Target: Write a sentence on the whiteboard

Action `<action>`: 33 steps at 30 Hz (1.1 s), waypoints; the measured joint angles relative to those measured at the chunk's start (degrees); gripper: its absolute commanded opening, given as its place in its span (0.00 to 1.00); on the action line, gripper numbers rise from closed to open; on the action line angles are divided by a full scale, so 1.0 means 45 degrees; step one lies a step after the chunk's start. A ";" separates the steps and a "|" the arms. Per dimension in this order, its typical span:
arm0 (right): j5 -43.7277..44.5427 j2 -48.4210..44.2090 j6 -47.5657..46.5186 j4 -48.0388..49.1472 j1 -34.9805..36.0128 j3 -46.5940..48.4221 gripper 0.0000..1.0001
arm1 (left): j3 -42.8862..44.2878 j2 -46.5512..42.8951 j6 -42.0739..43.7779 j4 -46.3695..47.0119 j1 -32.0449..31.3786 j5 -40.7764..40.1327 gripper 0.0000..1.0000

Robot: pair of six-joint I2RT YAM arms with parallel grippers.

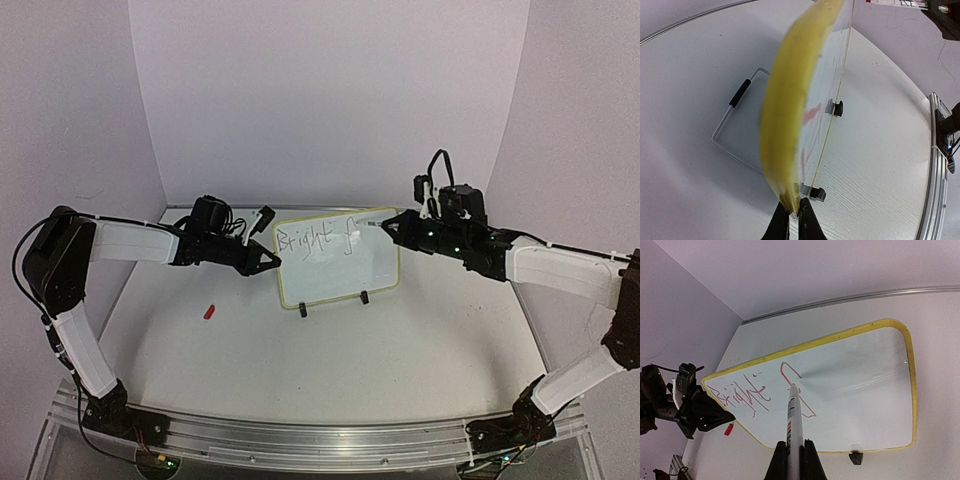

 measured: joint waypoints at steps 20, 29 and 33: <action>0.0098 0.0286 -0.0076 -0.0204 0.0000 -0.0020 0.00 | 0.0000 0.0000 0.0023 0.0000 -0.0005 -0.0005 0.00; 0.0098 0.0575 -0.0161 -0.0209 0.0000 0.0053 0.00 | 0.0000 0.0000 0.0058 -0.0005 -0.0005 -0.0005 0.00; 0.0103 0.0628 -0.0194 -0.0209 0.0000 0.0057 0.00 | 0.0000 0.0000 0.0058 0.0000 -0.0005 0.0000 0.00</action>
